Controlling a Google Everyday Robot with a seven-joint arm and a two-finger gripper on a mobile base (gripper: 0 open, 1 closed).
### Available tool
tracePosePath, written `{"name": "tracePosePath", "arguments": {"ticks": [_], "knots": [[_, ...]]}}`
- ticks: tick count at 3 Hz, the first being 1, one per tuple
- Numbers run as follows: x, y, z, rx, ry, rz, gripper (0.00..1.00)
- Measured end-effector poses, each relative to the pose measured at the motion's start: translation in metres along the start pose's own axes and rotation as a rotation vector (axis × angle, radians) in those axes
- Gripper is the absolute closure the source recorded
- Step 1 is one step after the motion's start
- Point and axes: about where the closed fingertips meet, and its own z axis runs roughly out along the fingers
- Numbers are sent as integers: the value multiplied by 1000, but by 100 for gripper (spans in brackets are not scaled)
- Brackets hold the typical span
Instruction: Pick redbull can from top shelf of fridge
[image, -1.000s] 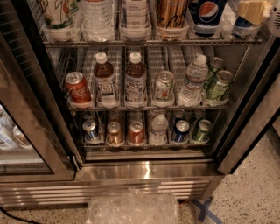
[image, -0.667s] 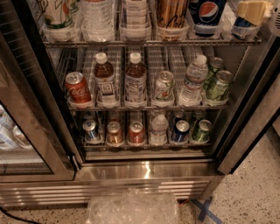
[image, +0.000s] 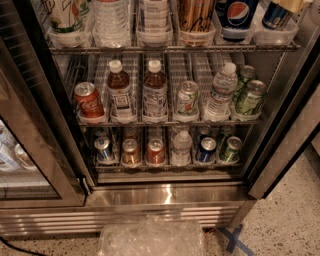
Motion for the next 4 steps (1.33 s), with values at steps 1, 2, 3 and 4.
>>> {"name": "tracePosePath", "arguments": {"ticks": [1, 2, 3, 4], "knots": [[-31, 22, -15, -101, -53, 2, 100], [-39, 43, -42, -226, -57, 17, 100], [-29, 49, -72, -292, -13, 47, 100], [-19, 64, -101, -383, 32, 78, 100]]}}
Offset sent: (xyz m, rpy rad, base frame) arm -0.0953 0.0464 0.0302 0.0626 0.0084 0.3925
